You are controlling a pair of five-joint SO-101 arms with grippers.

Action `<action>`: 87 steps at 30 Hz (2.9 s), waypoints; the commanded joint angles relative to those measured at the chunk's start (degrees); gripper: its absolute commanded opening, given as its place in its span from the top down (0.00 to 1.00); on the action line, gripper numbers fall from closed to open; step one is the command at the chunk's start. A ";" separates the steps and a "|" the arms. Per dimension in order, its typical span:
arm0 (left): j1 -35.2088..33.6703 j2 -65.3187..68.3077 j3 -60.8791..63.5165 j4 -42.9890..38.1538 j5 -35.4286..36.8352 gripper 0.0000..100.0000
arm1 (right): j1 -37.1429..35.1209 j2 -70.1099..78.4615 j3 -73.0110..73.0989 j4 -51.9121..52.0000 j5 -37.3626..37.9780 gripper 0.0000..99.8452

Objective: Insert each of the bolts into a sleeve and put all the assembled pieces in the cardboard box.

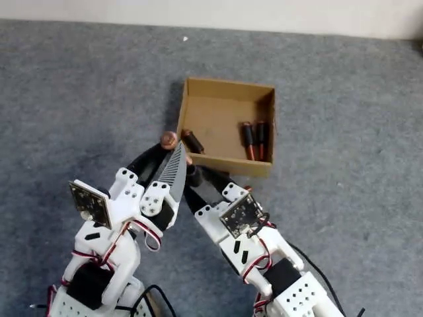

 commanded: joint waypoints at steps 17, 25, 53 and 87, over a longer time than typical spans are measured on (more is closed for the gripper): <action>1.80 -0.40 -9.19 8.26 0.70 0.99 | 2.15 -1.10 7.34 -0.04 4.57 1.00; 1.80 -0.40 -10.15 8.62 0.70 0.99 | 2.42 -1.10 7.34 -0.04 4.48 1.00; 3.56 -0.31 -1.71 10.02 0.35 0.99 | 4.35 -1.45 7.34 -0.04 4.66 1.00; -7.78 -0.40 -7.78 26.20 0.26 0.84 | 11.47 -1.19 7.34 6.46 4.31 1.00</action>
